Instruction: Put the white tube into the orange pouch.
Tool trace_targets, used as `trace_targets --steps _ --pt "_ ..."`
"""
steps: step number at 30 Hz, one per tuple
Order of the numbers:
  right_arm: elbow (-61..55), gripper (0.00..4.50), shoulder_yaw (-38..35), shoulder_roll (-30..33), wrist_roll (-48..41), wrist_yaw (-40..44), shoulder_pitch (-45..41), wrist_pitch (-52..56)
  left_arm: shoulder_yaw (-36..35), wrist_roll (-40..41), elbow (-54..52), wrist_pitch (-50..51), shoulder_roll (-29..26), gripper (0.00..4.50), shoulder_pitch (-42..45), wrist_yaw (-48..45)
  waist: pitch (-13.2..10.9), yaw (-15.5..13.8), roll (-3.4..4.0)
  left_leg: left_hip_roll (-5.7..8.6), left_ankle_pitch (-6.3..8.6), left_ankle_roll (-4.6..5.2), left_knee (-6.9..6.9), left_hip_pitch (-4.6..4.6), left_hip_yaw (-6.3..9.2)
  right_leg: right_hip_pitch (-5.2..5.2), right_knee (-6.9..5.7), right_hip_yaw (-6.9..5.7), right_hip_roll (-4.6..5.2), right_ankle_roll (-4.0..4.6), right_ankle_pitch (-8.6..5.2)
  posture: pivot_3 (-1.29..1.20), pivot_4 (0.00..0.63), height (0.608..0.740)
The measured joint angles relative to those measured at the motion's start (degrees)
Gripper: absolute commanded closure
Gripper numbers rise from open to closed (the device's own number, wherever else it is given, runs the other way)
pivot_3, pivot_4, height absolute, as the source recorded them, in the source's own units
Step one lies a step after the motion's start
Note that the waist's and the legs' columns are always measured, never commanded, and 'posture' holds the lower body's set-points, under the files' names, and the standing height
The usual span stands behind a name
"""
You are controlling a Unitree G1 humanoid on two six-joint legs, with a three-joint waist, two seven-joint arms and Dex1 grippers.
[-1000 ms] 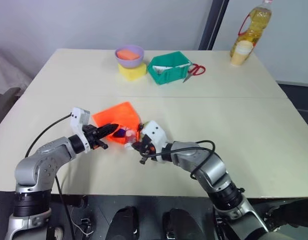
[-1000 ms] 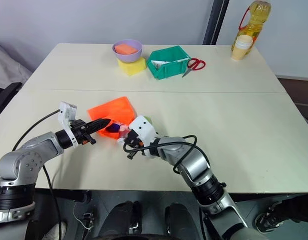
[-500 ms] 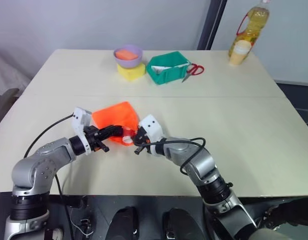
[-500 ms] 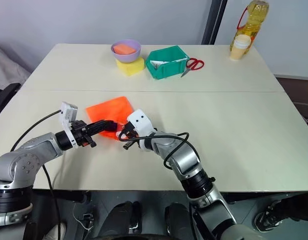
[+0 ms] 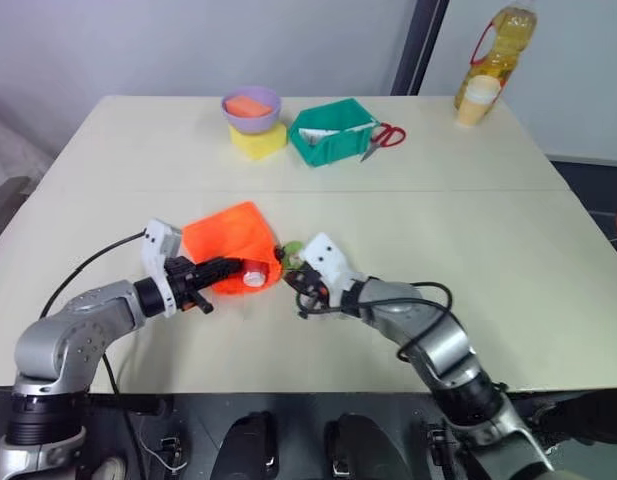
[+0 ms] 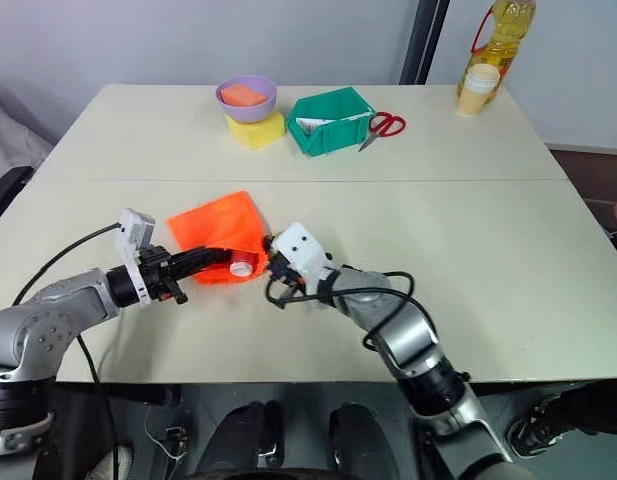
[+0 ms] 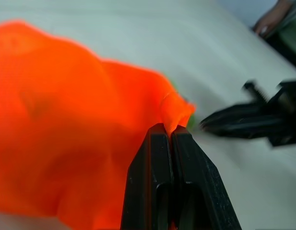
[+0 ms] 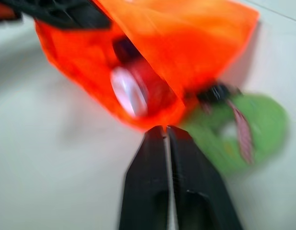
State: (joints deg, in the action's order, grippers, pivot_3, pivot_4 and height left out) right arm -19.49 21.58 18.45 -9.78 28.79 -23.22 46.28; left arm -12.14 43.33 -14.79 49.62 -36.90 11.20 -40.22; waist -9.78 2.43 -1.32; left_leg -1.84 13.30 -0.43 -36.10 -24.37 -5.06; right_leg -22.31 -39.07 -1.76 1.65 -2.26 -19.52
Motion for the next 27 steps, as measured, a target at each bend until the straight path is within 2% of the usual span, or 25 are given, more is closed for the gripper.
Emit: trace_targets --steps 2,3,6,8,14,18,19,20,24,27 --pt "0.0 2.15 0.1 2.9 1.6 0.7 0.5 -2.1 0.7 -1.2 0.0 -1.1 -1.2 4.5 -1.0 -1.2 0.0 0.1 0.0 -0.01 -0.01 -0.01 0.0 0.01 0.0 -0.02 -0.03 0.0 -0.02 0.0 0.0 0.0 0.15 0.737" --pt "0.2 1.64 0.3 3.7 2.5 0.8 0.5 -3.5 1.1 -1.6 -0.1 -1.6 -1.7 4.23 -1.4 -1.8 0.0 0.2 0.0 -0.02 -0.02 -0.04 0.01 0.02 0.0 -0.03 -0.05 0.0 -0.04 0.0 0.0 0.0 0.15 0.737" --pt "2.5 1.61 1.6 4.4 5.3 1.0 0.1 -8.4 2.3 -1.7 -0.9 -1.7 -2.4 3.18 -2.8 -3.9 0.0 0.1 0.0 -0.03 -0.05 -0.08 0.04 0.02 0.01 -0.06 -0.08 0.0 -0.07 0.01 0.0 0.0 0.15 0.737" --pt "5.4 1.61 3.1 4.2 7.2 1.4 -1.1 -11.8 2.4 -2.3 -1.1 -1.9 -2.5 2.16 -3.2 -4.3 0.0 0.0 0.0 -0.02 -0.06 -0.08 -0.01 0.02 0.01 -0.04 -0.08 0.0 -0.07 0.0 0.0 0.0 0.15 0.737" --pt "14.8 1.61 5.9 2.6 12.2 2.5 -5.2 -21.5 2.1 -3.5 -0.6 -2.9 -2.4 2.16 -3.1 -4.1 0.0 0.0 0.0 -0.01 -0.07 -0.07 -0.07 0.01 0.0 -0.01 -0.1 0.0 -0.06 -0.01 0.0 0.0 0.15 0.737" --pt "20.6 1.61 7.4 1.2 15.9 2.6 -7.3 -26.5 -0.9 -2.6 0.9 -2.8 -2.4 2.16 -2.3 -3.4 0.0 0.0 -0.01 -0.01 -0.15 -0.2 -0.07 0.03 0.0 -0.01 -0.15 0.0 -0.07 -0.01 0.0 0.0 0.15 0.737" --pt "21.6 2.13 7.5 0.8 16.5 2.6 -7.8 -27.2 -1.7 -2.5 1.0 -2.9 -2.4 2.1 -2.0 -3.3 0.0 0.1 -0.01 -0.01 -0.15 -0.2 -0.08 0.04 0.0 -0.01 -0.17 0.0 -0.08 -0.01 0.0 0.0 0.15 0.737" --pt "22.3 2.42 7.6 0.4 17.0 2.6 -8.1 -27.5 -2.4 -2.4 1.0 -3.0 -2.4 2.1 -1.9 -3.3 0.0 0.1 -0.02 -0.01 -0.16 -0.21 -0.08 0.05 0.0 0.0 -0.19 0.0 -0.08 -0.01 0.0 0.0 0.15 0.737" --pt "23.0 4.45 7.4 0.5 18.8 2.5 -7.8 -28.0 -3.5 -2.1 1.1 -3.1 -2.4 2.1 -2.2 -3.1 0.0 -0.2 -0.02 -0.01 -0.2 -0.22 -0.13 0.04 0.0 0.03 -0.21 -0.01 -0.05 -0.01 0.01 0.0 0.15 0.737" --pt "20.8 4.45 6.7 1.7 19.8 2.6 -6.4 -27.9 -4.0 -2.0 1.1 -3.1 -2.3 2.1 -2.4 -3.0 0.0 -0.4 -0.04 0.0 -0.21 -0.2 -0.14 0.04 0.01 0.05 -0.21 -0.02 -0.02 -0.01 0.01 0.0 0.15 0.737"
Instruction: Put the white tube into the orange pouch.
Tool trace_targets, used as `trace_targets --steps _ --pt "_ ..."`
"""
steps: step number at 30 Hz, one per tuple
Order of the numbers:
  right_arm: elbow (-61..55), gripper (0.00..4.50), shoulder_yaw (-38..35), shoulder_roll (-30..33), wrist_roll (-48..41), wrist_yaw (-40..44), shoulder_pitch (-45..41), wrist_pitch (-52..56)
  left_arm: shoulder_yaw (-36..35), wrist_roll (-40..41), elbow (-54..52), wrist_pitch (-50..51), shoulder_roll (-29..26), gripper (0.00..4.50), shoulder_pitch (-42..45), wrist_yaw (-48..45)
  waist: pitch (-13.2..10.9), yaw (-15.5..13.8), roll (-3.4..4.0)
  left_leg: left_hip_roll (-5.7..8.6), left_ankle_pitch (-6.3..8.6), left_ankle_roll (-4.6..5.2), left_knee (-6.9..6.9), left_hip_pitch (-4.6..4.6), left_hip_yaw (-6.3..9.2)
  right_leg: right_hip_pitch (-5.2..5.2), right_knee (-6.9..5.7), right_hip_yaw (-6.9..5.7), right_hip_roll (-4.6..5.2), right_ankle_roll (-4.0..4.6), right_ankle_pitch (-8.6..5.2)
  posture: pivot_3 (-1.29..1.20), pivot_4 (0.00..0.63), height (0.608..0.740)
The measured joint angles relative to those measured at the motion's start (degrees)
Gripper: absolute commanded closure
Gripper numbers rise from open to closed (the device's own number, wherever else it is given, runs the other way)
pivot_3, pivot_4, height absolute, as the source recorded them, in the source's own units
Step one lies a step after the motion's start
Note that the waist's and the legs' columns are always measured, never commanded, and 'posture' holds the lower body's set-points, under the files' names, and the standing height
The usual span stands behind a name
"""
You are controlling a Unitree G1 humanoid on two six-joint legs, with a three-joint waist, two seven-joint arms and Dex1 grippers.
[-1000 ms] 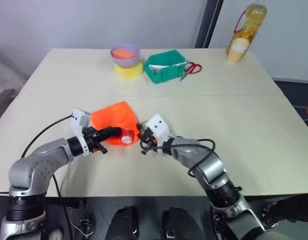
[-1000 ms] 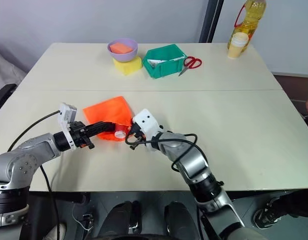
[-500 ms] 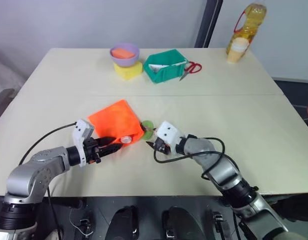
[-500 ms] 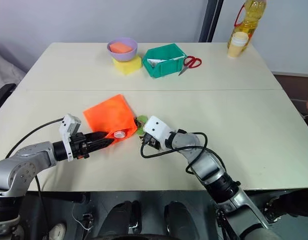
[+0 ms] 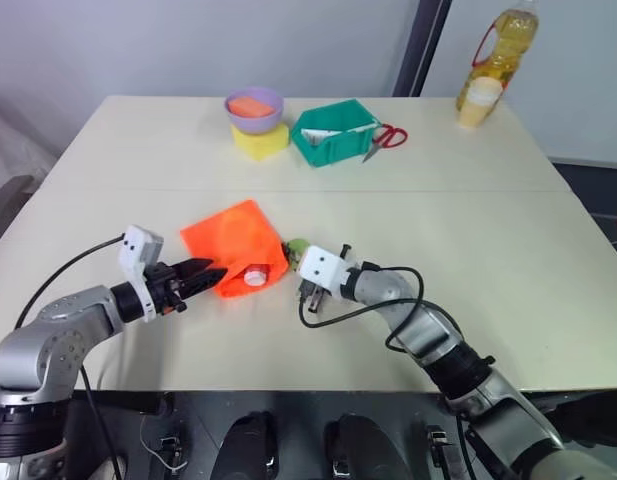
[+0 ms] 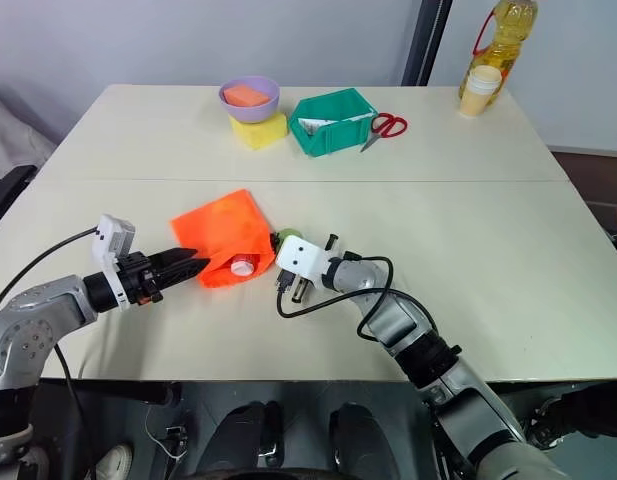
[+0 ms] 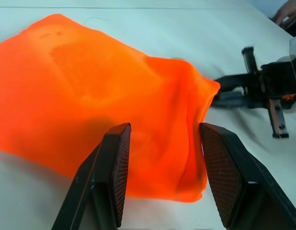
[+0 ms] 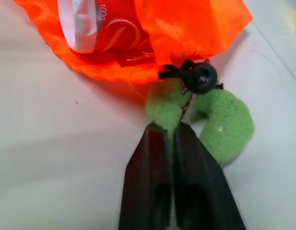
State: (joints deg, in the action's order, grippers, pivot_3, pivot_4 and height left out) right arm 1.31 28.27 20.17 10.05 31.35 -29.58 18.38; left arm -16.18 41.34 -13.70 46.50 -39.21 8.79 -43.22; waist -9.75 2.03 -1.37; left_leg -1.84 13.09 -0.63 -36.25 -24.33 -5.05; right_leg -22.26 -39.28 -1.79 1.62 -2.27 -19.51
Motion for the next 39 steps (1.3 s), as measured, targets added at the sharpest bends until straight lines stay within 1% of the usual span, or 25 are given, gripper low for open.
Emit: trace_targets --steps 4,9,14,19,22,24,25,29,34,39 --pt "-6.4 4.45 -3.3 4.4 0.3 1.2 4.2 1.9 -0.5 0.4 0.0 -0.3 0.2 2.1 0.2 0.1 0.0 -0.3 0.0 0.0 0.0 0.0 0.0 -0.02 0.0 -0.02 0.01 0.0 0.0 0.0 0.0 0.0 0.15 0.737" --pt "-20.0 4.45 -10.9 12.3 -1.9 5.5 10.7 5.1 0.5 0.4 0.1 -0.8 0.7 2.1 3.1 -0.3 0.0 -1.1 0.0 -0.01 0.03 0.06 0.02 -0.01 0.0 -0.04 0.0 -0.01 -0.03 0.0 0.0 0.0 0.15 0.737" --pt "-28.7 4.45 -15.9 16.4 -4.7 8.8 13.3 8.5 4.9 0.1 1.8 -1.1 2.4 2.1 9.4 -1.8 0.0 -1.2 -0.02 0.0 0.02 0.11 -0.04 0.02 0.0 0.01 -0.07 -0.01 -0.05 0.02 0.01 0.0 0.15 0.737" --pt "-32.2 4.45 -19.9 20.2 -7.1 11.3 16.5 11.2 11.0 -2.2 6.1 -3.1 4.7 2.1 14.4 -4.9 0.0 -1.3 -0.02 0.0 -0.04 0.05 -0.05 0.01 0.0 0.01 -0.07 -0.01 -0.1 0.02 0.01 0.0 0.15 0.737" --pt "-33.7 4.5 -23.2 21.9 -8.7 11.9 19.0 12.4 13.7 -3.4 9.3 -4.1 6.6 1.26 17.7 -7.1 0.0 -1.4 -0.02 0.0 -0.04 0.05 -0.08 -0.01 0.0 0.02 -0.07 -0.01 -0.11 0.01 0.01 0.0 0.15 0.737" --pt "-34.0 4.5 -25.4 22.9 -9.1 11.9 20.6 13.0 15.2 -3.8 11.1 -4.8 7.2 0.31 19.3 -9.0 0.0 -1.4 -0.02 0.0 -0.07 0.0 -0.13 -0.01 -0.01 0.03 -0.07 -0.01 -0.11 0.01 0.01 0.0 0.15 0.737" --pt "-34.0 4.5 -26.2 23.4 -9.2 11.9 21.2 13.2 15.7 -4.2 11.6 -5.2 7.4 0.04 19.7 -9.7 0.0 -1.3 -0.02 0.0 -0.08 -0.01 -0.14 -0.01 -0.02 0.04 -0.07 -0.01 -0.11 0.01 0.01 0.0 0.15 0.737" --pt "-34.8 4.5 -28.8 24.3 -10.1 11.9 23.5 13.2 19.5 -7.9 15.1 -8.8 9.2 0.04 21.6 -11.8 0.0 -1.4 -0.02 0.0 -0.08 -0.02 -0.18 -0.01 -0.01 0.04 -0.1 -0.01 -0.12 0.01 0.01 0.0 0.15 0.737" --pt "-35.4 4.5 -30.2 24.8 -10.8 11.9 23.9 11.9 23.0 -12.0 20.7 -12.4 11.6 0.04 24.8 -14.4 0.0 -1.4 -0.02 0.0 -0.09 -0.01 -0.34 -0.04 0.0 0.06 -0.17 -0.01 -0.14 0.01 0.01 0.0 0.15 0.737" --pt "-35.4 4.5 -30.2 24.9 -10.8 11.7 23.8 11.2 26.6 -18.4 26.0 -20.2 13.7 0.04 27.7 -15.9 0.0 -1.4 -0.02 -0.02 -0.08 0.0 -0.57 -0.07 0.0 0.12 -0.21 -0.01 -0.15 0.0 0.01 0.0 0.15 0.737"
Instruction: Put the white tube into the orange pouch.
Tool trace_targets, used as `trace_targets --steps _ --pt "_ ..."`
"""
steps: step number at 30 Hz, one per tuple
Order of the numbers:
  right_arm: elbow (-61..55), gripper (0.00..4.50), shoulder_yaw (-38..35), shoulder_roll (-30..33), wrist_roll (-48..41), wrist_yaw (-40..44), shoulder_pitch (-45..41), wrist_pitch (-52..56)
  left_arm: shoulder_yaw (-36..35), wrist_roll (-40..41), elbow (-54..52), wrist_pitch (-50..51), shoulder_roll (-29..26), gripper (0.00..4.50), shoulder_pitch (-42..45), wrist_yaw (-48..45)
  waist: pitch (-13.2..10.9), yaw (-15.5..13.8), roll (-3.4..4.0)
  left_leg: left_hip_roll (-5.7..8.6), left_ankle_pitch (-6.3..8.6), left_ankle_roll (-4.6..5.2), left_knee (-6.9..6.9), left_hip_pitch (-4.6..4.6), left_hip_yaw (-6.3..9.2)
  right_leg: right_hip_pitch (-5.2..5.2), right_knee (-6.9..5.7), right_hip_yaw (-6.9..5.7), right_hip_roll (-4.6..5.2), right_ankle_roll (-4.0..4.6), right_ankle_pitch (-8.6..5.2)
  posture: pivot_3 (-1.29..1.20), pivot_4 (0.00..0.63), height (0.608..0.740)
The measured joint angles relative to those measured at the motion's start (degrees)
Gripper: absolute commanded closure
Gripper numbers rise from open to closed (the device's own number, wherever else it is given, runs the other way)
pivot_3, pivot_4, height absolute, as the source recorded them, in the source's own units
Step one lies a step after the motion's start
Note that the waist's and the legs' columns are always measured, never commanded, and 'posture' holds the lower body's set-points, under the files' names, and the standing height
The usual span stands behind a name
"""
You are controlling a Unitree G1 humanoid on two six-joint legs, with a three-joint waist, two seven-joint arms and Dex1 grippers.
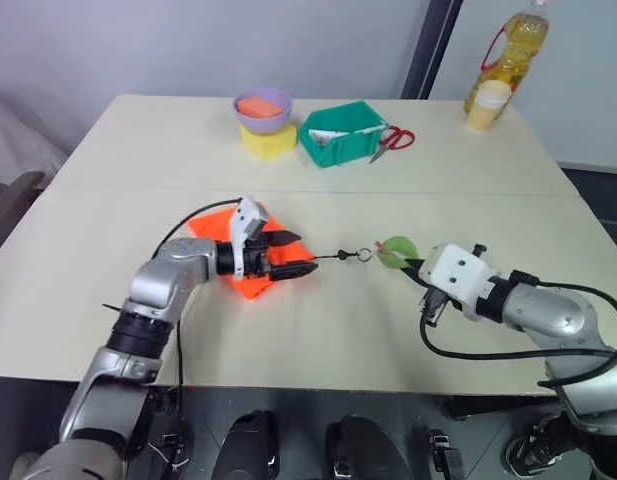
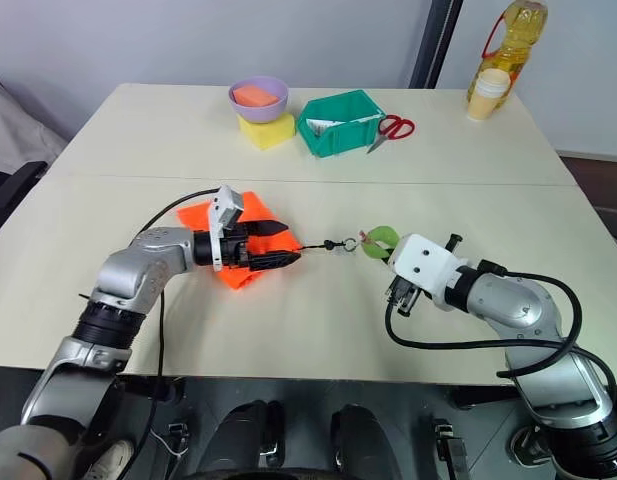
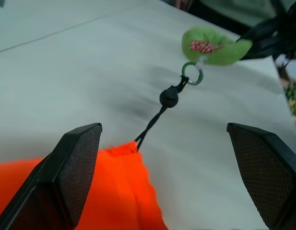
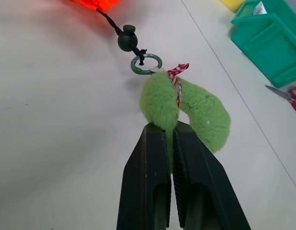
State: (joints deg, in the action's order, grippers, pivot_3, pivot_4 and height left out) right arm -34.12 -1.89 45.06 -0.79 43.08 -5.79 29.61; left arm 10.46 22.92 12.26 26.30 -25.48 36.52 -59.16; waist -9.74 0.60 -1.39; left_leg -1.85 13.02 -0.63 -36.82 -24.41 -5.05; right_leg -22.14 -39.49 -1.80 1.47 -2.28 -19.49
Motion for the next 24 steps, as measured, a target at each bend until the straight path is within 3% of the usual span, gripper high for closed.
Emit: trace_targets --steps 12,18,24 --pt "1.6 4.5 -5.8 2.1 0.6 -1.4 3.4 -0.1 0.8 -4.9 6.9 -7.9 5.4 0.04 2.2 -0.6 0.0 -0.1 0.0 0.0 0.06 0.11 -0.29 -0.03 0.02 0.1 -0.07 0.0 0.02 -0.09 0.05 0.0 0.15 0.737" --pt "0.9 4.5 -8.0 -2.7 -5.3 -1.7 3.6 1.6 -0.3 -4.9 8.1 -8.3 6.7 0.04 2.6 -0.4 0.0 0.1 0.01 -0.02 0.06 0.11 -0.29 -0.02 0.04 0.09 -0.12 0.0 -0.01 -0.09 0.05 0.0 0.15 0.737" --pt "-1.9 4.5 -7.4 -2.4 -7.8 -0.9 4.9 0.9 -0.8 -4.8 8.7 -7.9 7.0 0.04 3.4 -0.9 0.0 0.0 0.01 0.0 0.07 0.12 -0.32 -0.02 0.04 0.12 -0.13 0.0 0.0 -0.11 0.06 0.0 0.15 0.737"
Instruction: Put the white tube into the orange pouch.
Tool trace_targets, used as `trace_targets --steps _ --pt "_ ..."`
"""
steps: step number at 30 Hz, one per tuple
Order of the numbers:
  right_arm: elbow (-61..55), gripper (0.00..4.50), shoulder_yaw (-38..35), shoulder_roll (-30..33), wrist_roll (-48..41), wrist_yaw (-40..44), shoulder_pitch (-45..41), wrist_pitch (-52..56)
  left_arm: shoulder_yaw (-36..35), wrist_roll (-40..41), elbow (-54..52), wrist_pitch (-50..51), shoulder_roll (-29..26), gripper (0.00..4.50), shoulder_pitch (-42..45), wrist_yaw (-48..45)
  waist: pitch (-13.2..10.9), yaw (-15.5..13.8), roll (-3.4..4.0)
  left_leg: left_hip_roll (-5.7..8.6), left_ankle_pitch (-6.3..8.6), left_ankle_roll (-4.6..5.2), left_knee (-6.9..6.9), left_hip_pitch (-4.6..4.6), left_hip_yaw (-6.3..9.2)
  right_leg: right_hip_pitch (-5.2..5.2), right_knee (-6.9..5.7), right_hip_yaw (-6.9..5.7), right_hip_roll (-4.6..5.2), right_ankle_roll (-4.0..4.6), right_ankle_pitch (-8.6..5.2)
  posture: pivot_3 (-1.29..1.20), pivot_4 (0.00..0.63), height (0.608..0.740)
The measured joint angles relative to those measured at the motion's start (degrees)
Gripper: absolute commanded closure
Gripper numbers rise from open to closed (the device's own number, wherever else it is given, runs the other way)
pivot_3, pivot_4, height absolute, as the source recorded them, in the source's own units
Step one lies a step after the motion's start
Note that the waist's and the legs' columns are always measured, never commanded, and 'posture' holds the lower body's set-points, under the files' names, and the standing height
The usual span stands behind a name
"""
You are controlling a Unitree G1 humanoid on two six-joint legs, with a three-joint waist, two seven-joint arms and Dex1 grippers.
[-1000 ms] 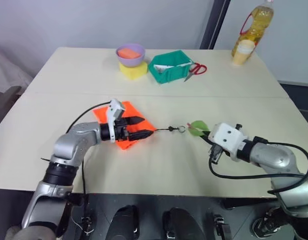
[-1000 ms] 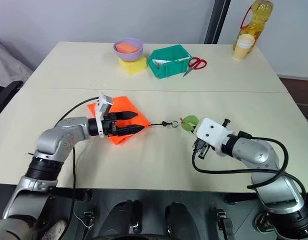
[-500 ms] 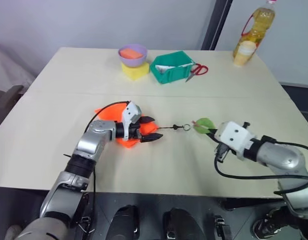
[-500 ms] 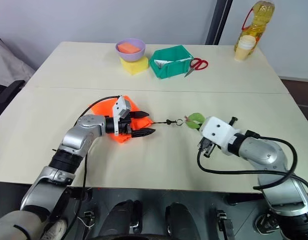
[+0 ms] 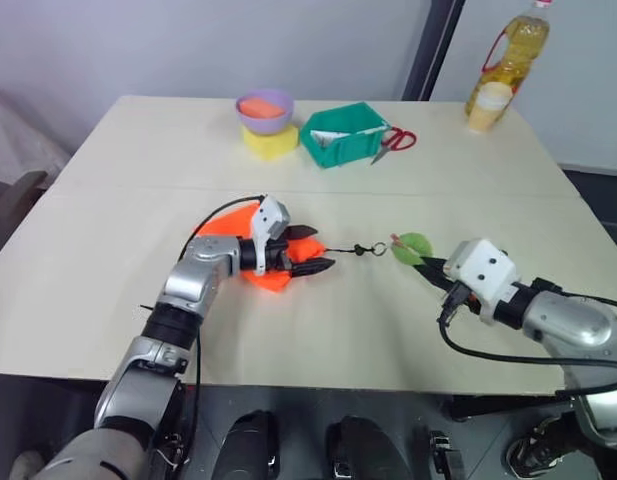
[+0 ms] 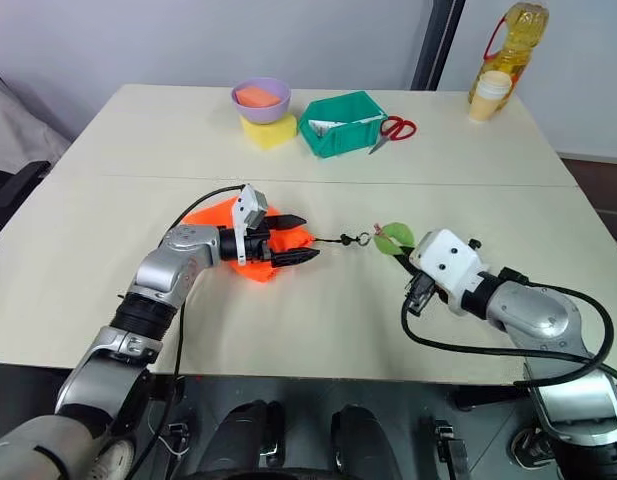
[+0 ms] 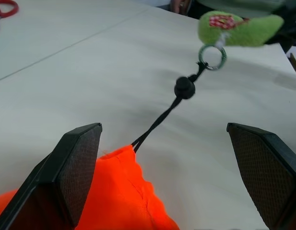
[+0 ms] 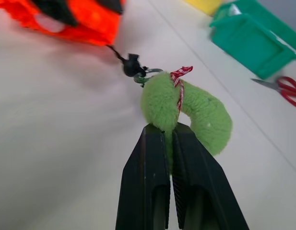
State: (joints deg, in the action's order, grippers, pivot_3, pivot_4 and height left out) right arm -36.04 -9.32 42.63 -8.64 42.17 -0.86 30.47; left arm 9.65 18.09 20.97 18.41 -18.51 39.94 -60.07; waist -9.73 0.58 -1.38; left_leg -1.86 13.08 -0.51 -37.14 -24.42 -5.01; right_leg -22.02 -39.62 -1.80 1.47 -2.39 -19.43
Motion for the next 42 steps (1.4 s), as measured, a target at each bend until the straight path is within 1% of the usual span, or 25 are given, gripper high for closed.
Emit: trace_targets --steps 3,7,11,16,21,30,36,42 --pt "-0.5 4.5 0.3 0.0 -0.8 0.0 0.0 0.1 0.0 -0.1 1.1 -0.6 0.6 0.04 1.1 -0.1 0.0 0.0 0.0 0.0 0.0 0.01 0.0 0.01 0.01 0.0 -0.02 0.0 0.0 -0.01 0.01 0.0 0.15 0.737" --pt "-1.3 4.5 1.3 -1.1 -2.8 -0.4 -0.6 1.5 0.3 -1.7 3.2 -3.9 1.5 0.04 3.0 -0.7 0.0 0.0 0.0 0.0 0.0 0.01 0.0 0.01 0.01 0.0 -0.03 0.0 -0.01 -0.01 0.01 0.0 0.15 0.737" --pt "-2.7 4.5 1.1 -3.0 -7.1 -1.1 -1.1 4.3 0.9 -3.9 5.6 -8.0 2.5 0.04 3.7 -1.5 0.0 0.1 0.0 0.0 -0.01 0.0 0.0 0.02 0.01 -0.01 -0.04 0.0 -0.01 -0.01 0.01 0.0 0.15 0.737" --pt "-2.4 4.5 -3.2 -4.5 -11.1 -2.9 -1.1 6.0 1.5 -5.4 7.4 -10.4 3.1 0.04 3.7 -2.5 0.0 -0.1 0.0 0.01 0.01 0.04 -0.01 0.01 0.01 0.0 -0.05 0.0 0.0 -0.01 0.01 0.0 0.15 0.737" --pt "-0.8 4.5 -7.1 -7.3 -15.7 -4.9 -0.9 8.1 2.0 -6.8 9.0 -13.1 4.5 0.04 3.7 -2.2 0.0 0.0 0.0 0.0 0.08 0.15 -0.01 0.02 0.01 0.02 -0.05 0.0 0.0 -0.01 0.01 0.0 0.15 0.737" --pt "3.7 4.5 -6.6 -10.6 -19.0 -7.2 1.6 9.1 1.4 -7.3 10.1 -15.6 6.3 0.04 3.8 0.4 0.0 0.0 0.01 0.01 0.17 0.32 -0.03 0.03 0.01 0.01 -0.11 0.0 0.0 -0.01 0.01 0.0 0.15 0.737" --pt "8.0 4.5 -6.8 -13.9 -21.5 -9.2 2.9 9.3 0.6 -7.4 10.2 -16.2 6.1 0.04 3.8 1.0 0.0 0.0 0.01 0.01 0.17 0.33 -0.04 0.04 0.01 -0.01 -0.19 0.0 0.0 -0.01 0.01 0.0 0.15 0.737" --pt "9.3 4.5 -6.8 -15.9 -24.2 -11.5 3.1 10.6 0.7 -8.3 10.5 -18.1 5.1 0.04 3.6 0.9 0.0 0.0 0.01 0.01 0.16 0.34 -0.08 0.04 0.01 -0.07 -0.33 0.01 0.01 -0.01 0.01 0.0 0.15 0.737"
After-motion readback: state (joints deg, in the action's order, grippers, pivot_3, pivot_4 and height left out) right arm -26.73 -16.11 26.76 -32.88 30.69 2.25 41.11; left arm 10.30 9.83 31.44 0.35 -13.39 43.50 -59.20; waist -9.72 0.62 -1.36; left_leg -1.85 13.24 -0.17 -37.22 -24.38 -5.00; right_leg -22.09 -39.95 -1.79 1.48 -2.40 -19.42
